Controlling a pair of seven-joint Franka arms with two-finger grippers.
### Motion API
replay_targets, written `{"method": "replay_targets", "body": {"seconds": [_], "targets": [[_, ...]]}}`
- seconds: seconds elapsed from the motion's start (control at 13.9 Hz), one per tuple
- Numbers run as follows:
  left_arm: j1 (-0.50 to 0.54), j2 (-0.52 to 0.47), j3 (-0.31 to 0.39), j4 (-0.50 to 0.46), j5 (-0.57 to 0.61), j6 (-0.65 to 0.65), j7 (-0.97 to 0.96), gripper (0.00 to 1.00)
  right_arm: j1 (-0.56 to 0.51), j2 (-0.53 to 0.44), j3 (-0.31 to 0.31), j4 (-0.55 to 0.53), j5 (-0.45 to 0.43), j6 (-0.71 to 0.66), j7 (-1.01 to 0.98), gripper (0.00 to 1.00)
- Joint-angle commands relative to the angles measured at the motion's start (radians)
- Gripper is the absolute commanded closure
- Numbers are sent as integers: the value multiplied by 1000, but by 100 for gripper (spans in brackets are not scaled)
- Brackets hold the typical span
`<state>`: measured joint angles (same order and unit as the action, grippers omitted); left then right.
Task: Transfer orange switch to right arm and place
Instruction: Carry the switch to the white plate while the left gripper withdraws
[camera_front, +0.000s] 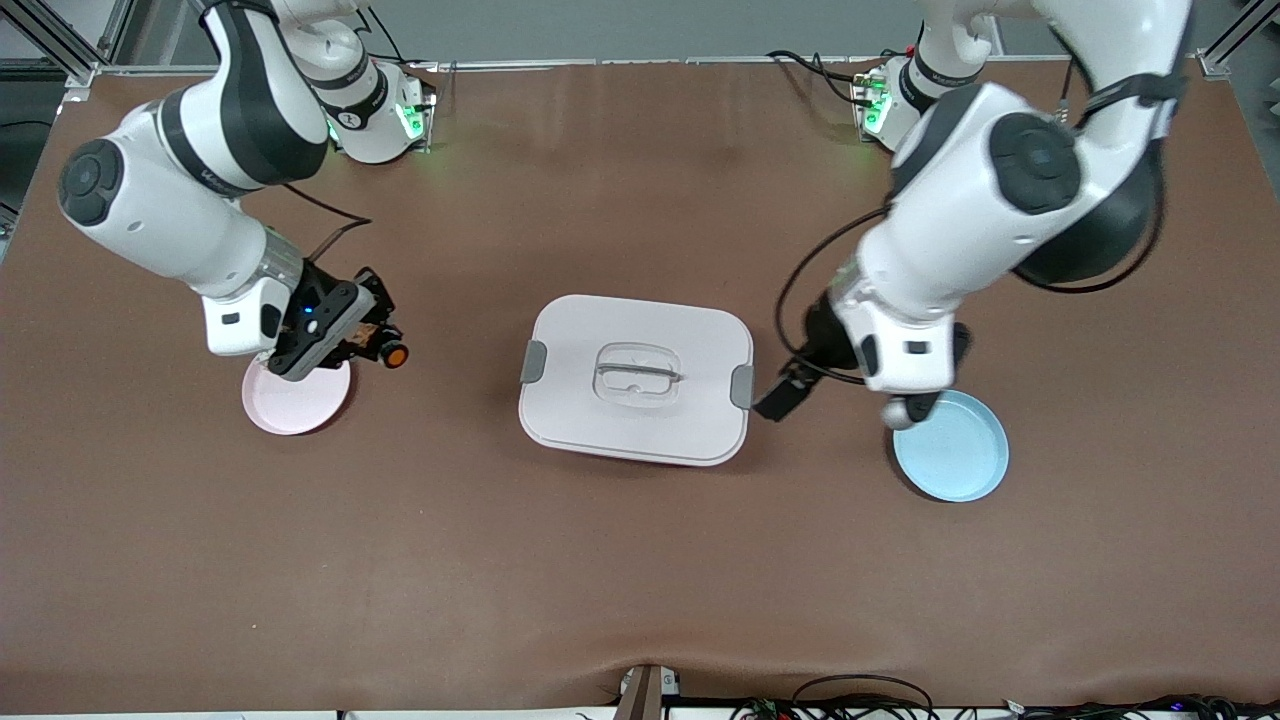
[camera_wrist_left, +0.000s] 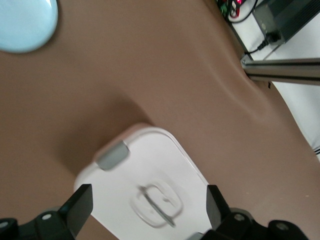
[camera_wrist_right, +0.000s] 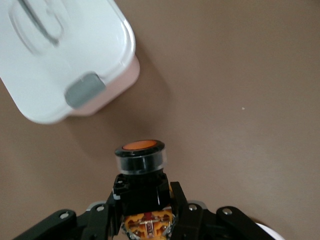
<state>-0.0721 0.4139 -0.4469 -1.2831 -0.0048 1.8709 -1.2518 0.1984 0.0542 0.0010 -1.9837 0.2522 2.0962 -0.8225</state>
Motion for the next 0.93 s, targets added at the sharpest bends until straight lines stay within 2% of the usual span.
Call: {"method": "replay_targets", "body": {"seconds": [0.0,0.22,0.36,0.65,0.72,0.86], "targets": [[89,-47,1,-21,34,-102,138,0,-74,0,16,-17,-68,-1,-203,100],[152,-66,-1,-21,101,-127,225,0,-131,4,17,-30,-161,7,-380,100],[201,-76,-1,-21,105,-185,364,0,-174,4,16,-73,-162,37,-470,100],[239,-159,2,-35,132,-280,491,0,-238,6,16,-205,-189,221,-586,100],[229,-187,39,-54,134,-283,562,0,-250,18,16,-220,-212,247,-599,100],[157,-260,169,-122,122,-283,752,0,-272,62,16,-224,-252,269,-624,100]]}}
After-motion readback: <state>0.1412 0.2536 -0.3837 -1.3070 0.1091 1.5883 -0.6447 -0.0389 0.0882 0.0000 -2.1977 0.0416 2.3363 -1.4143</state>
